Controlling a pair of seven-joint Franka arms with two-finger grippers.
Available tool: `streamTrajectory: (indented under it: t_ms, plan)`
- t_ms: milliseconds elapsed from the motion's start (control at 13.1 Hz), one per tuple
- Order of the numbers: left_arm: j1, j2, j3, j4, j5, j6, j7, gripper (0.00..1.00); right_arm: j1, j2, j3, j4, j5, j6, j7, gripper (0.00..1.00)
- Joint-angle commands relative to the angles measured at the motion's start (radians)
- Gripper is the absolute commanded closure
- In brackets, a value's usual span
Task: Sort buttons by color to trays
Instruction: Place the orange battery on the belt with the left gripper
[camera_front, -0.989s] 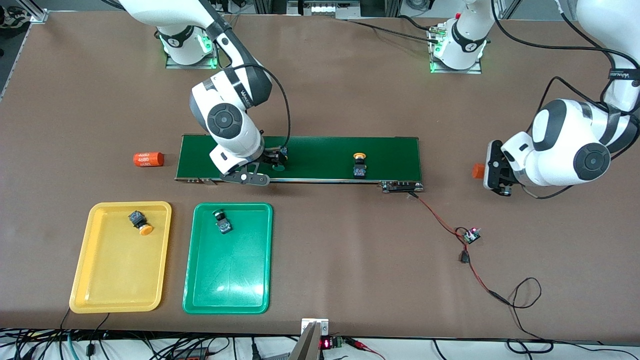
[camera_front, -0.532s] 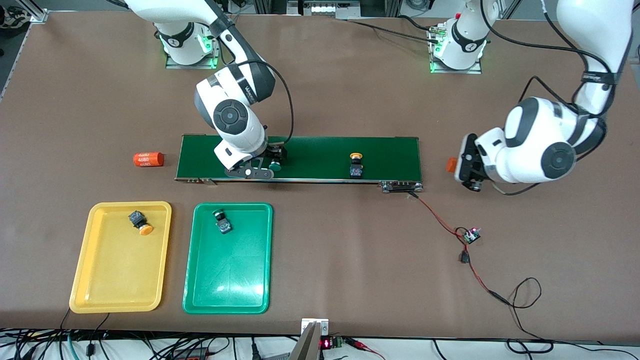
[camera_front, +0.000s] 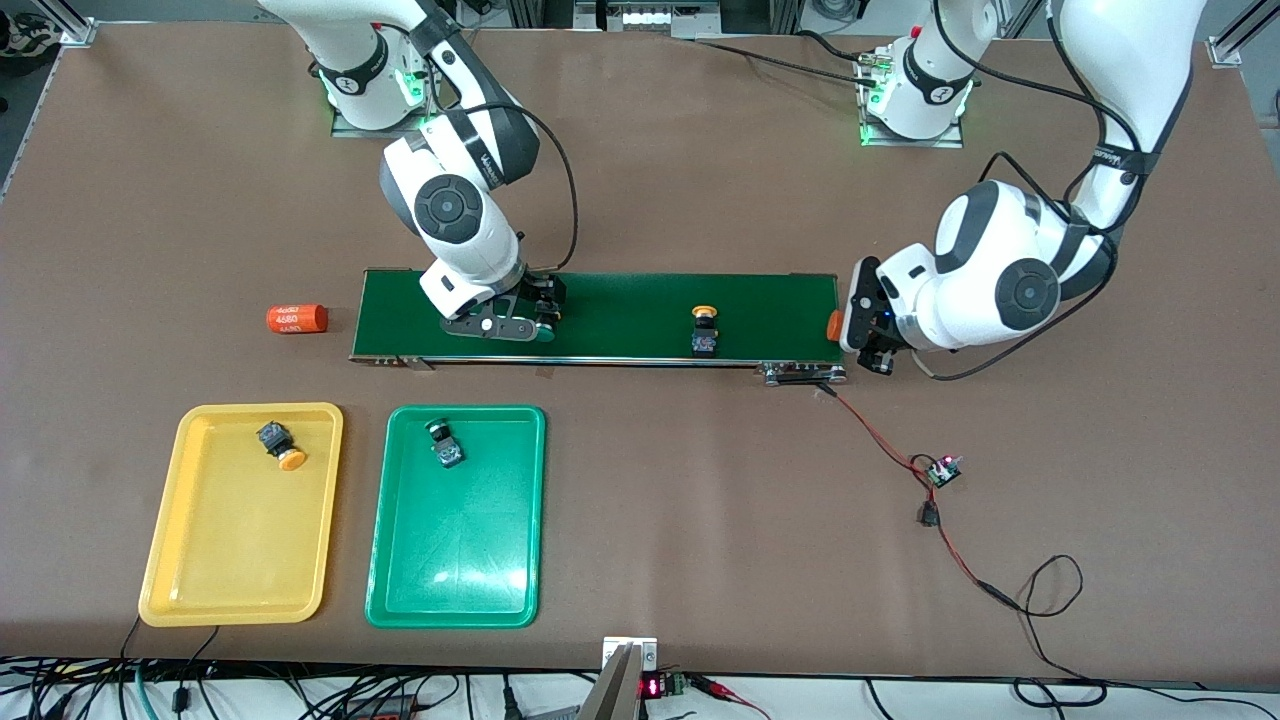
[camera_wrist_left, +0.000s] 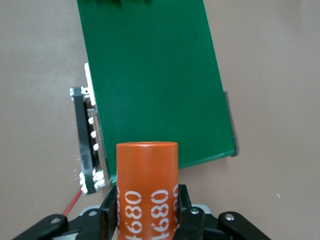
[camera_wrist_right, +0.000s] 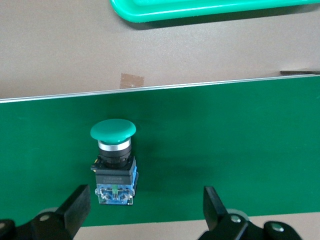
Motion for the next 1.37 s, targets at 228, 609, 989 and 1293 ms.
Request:
streamTrajectory:
  t_ms: [228,609,989,1293]
  plan:
    - [-0.086,-0.033,-0.048,-0.11,-0.024,0.151,-0.209,1.0,0.0,-0.016,-0.001,-0.048,0.024,0.057,-0.018,0.0]
    - [-0.114,-0.029,-0.046,-0.124,-0.007,0.189,-0.205,1.0,-0.001,0.01,-0.001,-0.048,0.024,0.092,-0.017,0.0]
    - [-0.104,-0.014,-0.046,-0.121,0.079,0.191,-0.201,1.0,-0.004,0.032,-0.002,-0.048,0.024,0.097,-0.018,0.0]
    - [-0.106,0.008,-0.046,-0.121,0.105,0.237,-0.201,0.97,-0.01,0.043,-0.002,-0.048,0.024,0.102,-0.04,0.2]
